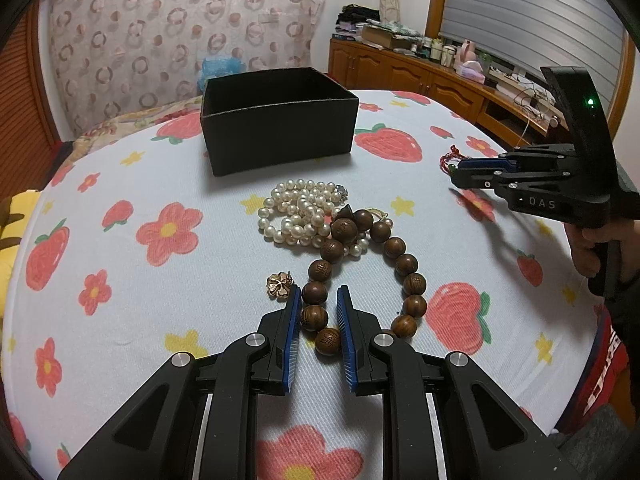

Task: Organize jewelry
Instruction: 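Grasp the wooden bead bracelet with the left tool while the right tool holds the red bracelet, then lift the bead bracelet with the left tool while the right tool carries the red bracelet toward the box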

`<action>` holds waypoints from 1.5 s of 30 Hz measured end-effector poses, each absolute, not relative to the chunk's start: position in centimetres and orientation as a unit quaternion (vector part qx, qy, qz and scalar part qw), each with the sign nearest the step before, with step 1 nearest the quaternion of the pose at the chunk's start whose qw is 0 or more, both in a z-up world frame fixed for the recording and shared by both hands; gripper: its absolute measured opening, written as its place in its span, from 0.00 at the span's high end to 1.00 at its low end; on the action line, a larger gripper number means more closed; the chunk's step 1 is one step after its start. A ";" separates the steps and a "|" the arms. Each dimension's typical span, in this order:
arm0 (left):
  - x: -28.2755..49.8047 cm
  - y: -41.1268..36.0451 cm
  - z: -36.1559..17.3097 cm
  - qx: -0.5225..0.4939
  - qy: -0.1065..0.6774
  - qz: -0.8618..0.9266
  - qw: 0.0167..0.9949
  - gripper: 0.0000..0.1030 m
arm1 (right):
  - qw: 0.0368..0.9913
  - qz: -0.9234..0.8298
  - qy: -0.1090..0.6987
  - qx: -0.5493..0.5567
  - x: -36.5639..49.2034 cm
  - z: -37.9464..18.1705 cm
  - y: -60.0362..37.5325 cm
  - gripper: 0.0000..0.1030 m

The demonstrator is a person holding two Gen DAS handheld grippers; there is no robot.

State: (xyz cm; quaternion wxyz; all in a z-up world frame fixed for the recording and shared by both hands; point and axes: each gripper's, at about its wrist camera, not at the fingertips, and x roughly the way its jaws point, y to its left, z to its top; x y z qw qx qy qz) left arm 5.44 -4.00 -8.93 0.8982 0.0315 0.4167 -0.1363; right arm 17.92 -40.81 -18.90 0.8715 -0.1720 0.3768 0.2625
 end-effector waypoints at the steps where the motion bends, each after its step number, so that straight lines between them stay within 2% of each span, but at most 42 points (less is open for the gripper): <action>1: 5.4 -4.0 -9.0 0.031 0.417 -0.136 0.898 0.84 | 0.872 0.262 0.375 -0.174 18.0 -18.9 -40.9 0.95; 3: 5.4 -4.0 -8.9 0.030 0.417 -0.136 0.898 0.88 | 0.876 0.267 0.365 -0.168 17.8 -18.3 -41.1 0.95; 16: 4.8 -3.8 -4.7 0.022 0.361 -0.149 0.921 0.88 | 0.887 0.313 0.319 -0.114 16.3 -11.9 -42.1 0.95; 23: 5.3 -3.6 -2.5 0.026 0.337 -0.148 0.929 0.88 | 0.865 0.318 0.360 -0.147 16.7 -13.5 -40.2 0.95; 29: 5.7 -3.5 -1.1 0.027 0.320 -0.151 0.935 0.88 | 0.847 0.345 0.385 -0.128 16.3 -14.4 -40.1 0.95; 45: 5.9 -3.4 -0.6 0.024 0.313 -0.151 0.937 0.88 | 0.839 0.422 0.339 -0.053 15.4 -10.9 -40.2 0.95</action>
